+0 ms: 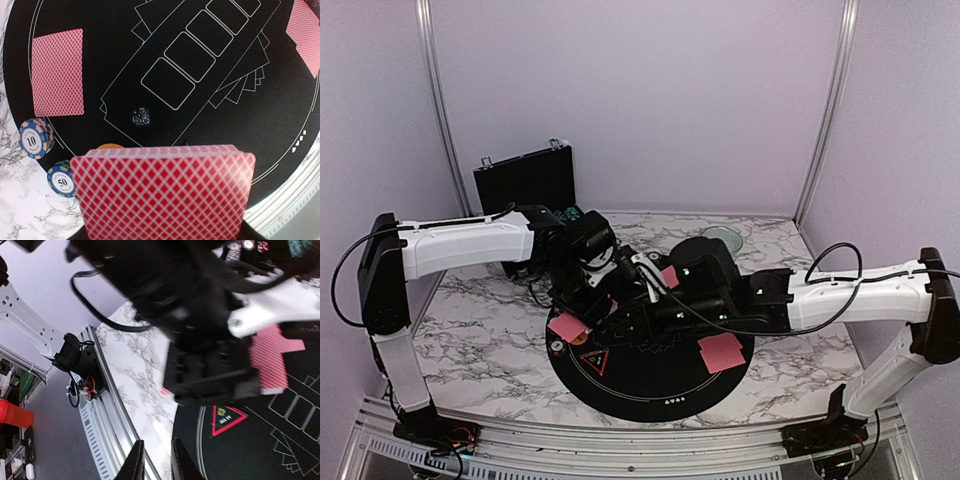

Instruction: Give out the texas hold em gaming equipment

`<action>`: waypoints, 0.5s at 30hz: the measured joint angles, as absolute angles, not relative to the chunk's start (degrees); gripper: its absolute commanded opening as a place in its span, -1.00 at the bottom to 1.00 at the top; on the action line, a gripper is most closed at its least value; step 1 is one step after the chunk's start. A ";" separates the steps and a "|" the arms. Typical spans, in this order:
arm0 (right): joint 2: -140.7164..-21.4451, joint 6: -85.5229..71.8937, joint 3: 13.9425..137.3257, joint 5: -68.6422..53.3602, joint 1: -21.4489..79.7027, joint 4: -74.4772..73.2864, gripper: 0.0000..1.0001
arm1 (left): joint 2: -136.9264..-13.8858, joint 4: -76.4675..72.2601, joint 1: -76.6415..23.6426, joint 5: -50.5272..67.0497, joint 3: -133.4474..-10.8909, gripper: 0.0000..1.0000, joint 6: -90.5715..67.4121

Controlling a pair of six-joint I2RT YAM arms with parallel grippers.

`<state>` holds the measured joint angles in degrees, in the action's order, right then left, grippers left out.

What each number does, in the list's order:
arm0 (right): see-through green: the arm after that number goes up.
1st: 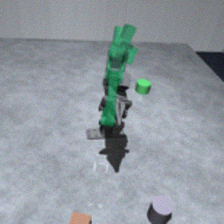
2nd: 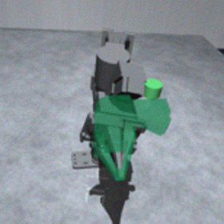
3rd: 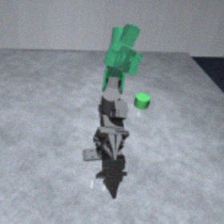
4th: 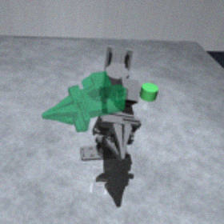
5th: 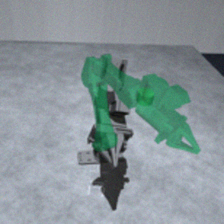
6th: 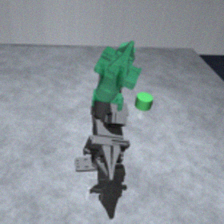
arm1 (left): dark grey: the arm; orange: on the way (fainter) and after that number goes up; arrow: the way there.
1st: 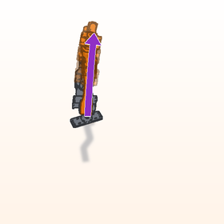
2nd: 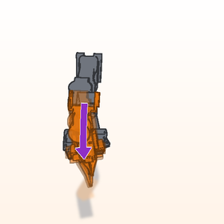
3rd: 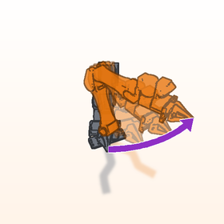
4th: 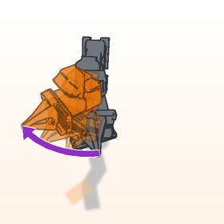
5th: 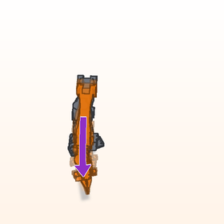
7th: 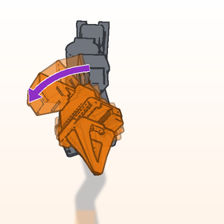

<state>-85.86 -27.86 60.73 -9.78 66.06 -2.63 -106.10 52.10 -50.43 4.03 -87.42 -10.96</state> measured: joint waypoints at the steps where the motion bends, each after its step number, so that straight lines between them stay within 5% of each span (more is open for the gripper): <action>1: -87.44 -26.52 63.11 -8.73 67.59 -3.88 -0.80 | -106.26 52.14 -50.33 4.03 -87.44 0.00 -11.16; 15: -108.03 -17.41 83.85 2.98 75.00 -13.67 -0.97 | -106.80 53.28 -49.93 3.60 -88.01 0.00 -11.84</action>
<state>-108.03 -17.41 83.85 2.98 75.00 -13.67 -106.80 53.28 -49.93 3.60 -88.01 -11.84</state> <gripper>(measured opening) 0.038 0.654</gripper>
